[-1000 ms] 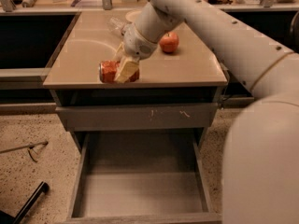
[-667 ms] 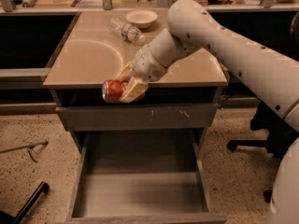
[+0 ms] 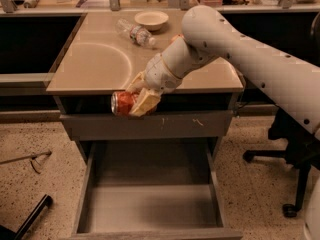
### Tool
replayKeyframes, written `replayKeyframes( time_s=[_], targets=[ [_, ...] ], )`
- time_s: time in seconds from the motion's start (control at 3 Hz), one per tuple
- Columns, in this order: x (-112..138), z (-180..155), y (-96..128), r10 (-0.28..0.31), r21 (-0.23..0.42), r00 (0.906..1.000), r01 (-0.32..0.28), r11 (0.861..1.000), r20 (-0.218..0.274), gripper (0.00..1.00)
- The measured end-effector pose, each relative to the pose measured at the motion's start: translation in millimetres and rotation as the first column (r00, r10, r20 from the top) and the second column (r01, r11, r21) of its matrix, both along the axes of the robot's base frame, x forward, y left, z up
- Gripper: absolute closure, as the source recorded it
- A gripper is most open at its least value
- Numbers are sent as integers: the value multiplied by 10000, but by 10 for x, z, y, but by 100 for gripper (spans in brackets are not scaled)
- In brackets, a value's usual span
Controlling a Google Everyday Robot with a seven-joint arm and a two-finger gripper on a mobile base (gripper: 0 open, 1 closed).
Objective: Place coke can into middle drawer
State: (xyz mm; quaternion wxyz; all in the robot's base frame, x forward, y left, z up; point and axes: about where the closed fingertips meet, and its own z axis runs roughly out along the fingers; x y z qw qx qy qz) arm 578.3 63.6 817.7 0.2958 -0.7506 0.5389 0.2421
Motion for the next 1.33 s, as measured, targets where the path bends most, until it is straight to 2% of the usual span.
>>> replayKeyframes(
  time_s=[0.33,0.67,1.0,1.33],
  targets=[
    [-383,158,-5,-580,667,9982,568,9962,161,100],
    [-740,-98,16,-1269,1163,9919,1263,9852,-20,100],
    [-986,-542,66,-1489,440,9885,1499,9877,-245,100],
    [-986,-542,66,-1488,441,9886,1498,9877,-245,100]
  ],
)
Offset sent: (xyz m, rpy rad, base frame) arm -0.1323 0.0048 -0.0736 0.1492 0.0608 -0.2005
